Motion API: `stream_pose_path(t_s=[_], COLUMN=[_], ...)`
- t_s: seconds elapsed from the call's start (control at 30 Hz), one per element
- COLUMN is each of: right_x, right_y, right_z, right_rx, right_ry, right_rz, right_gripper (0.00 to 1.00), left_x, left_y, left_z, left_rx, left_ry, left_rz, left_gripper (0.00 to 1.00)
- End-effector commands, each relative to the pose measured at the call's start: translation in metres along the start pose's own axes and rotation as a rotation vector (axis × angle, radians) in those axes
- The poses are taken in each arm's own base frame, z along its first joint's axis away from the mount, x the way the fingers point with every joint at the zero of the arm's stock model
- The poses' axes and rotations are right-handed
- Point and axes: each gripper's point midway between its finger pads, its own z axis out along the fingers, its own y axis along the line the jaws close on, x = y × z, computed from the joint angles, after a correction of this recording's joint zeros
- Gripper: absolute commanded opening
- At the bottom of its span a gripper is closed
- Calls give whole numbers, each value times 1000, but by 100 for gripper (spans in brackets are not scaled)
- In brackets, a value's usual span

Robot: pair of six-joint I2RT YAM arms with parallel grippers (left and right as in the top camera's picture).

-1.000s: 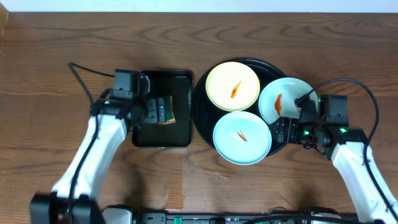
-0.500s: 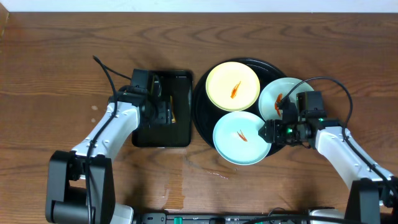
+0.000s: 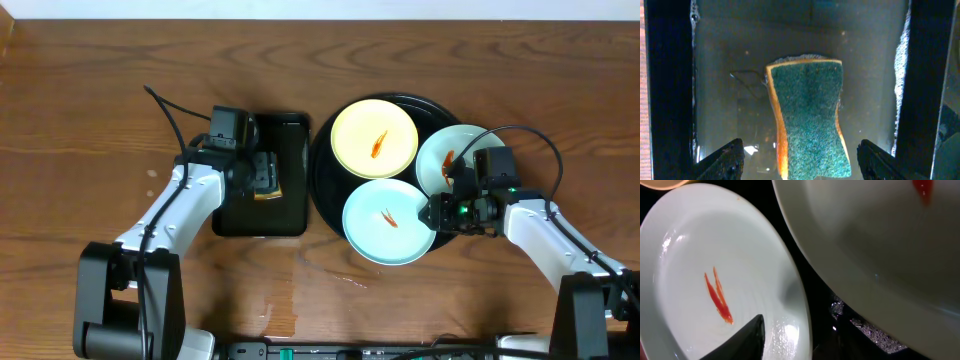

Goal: Clean dirty plates on tray and stack at the side
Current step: 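Grasp the green-and-yellow sponge with the left gripper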

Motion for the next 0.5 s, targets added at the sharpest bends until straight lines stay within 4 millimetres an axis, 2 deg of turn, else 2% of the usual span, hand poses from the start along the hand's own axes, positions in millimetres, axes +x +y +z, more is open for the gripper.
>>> stream_pose_path(t_s=[0.0, 0.13, 0.3, 0.47], right_x=[1, 1, 3, 4], right_y=[1, 1, 3, 6], right_z=[2, 2, 3, 4], right_rx=[2, 2, 1, 0], right_ry=[4, 5, 10, 16], right_rz=[8, 37, 33, 22], right_gripper=[42, 31, 28, 21], left_x=[1, 2, 9, 17], left_y=[0, 0, 2, 2], left_z=[4, 6, 17, 27], left_rx=[2, 2, -8, -15], left_ry=[5, 7, 45, 80], left_rz=[-12, -13, -34, -38], left_gripper=[73, 70, 70, 70])
